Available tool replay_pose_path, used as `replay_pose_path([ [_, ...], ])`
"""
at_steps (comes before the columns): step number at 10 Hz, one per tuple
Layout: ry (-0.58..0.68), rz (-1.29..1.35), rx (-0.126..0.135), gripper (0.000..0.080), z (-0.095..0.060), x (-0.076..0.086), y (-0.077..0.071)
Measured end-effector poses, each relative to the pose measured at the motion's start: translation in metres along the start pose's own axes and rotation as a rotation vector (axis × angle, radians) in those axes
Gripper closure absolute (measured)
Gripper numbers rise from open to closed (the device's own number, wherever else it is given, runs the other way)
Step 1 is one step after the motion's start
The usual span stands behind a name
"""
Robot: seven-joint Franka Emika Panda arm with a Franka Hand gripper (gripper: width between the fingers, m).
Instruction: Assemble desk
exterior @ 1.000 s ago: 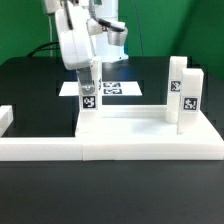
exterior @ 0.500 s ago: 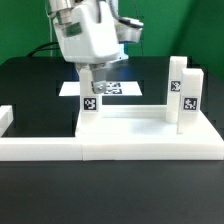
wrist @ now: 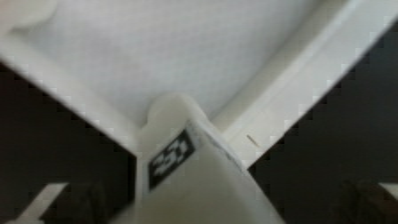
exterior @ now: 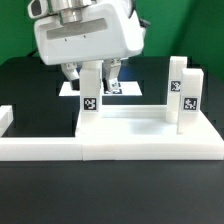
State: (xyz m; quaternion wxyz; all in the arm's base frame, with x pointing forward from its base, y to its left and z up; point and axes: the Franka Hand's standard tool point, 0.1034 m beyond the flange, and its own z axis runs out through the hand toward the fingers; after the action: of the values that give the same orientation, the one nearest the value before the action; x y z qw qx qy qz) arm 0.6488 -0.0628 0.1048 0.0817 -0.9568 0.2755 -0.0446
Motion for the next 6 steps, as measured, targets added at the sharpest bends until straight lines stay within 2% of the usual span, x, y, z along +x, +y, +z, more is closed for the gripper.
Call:
replay_pose_path([
  [1,-0.014,-0.196,-0.01,0.0151,-0.0025,0.0022,-0.0036],
  [3,-0.013,-0.214,-0.01,0.0151,-0.0009,0.0005,-0.0032],
  [4,-0.014,-0.214,-0.01,0.0274,-0.0007,0.0005,-0.0029],
  [5,-0.014,-0.198,-0.01,0.0432,-0.0006,0.0005,-0.0028],
  [6,-0.012,-0.072,-0.019,0.0495,-0.0004,0.0017,0.0021],
])
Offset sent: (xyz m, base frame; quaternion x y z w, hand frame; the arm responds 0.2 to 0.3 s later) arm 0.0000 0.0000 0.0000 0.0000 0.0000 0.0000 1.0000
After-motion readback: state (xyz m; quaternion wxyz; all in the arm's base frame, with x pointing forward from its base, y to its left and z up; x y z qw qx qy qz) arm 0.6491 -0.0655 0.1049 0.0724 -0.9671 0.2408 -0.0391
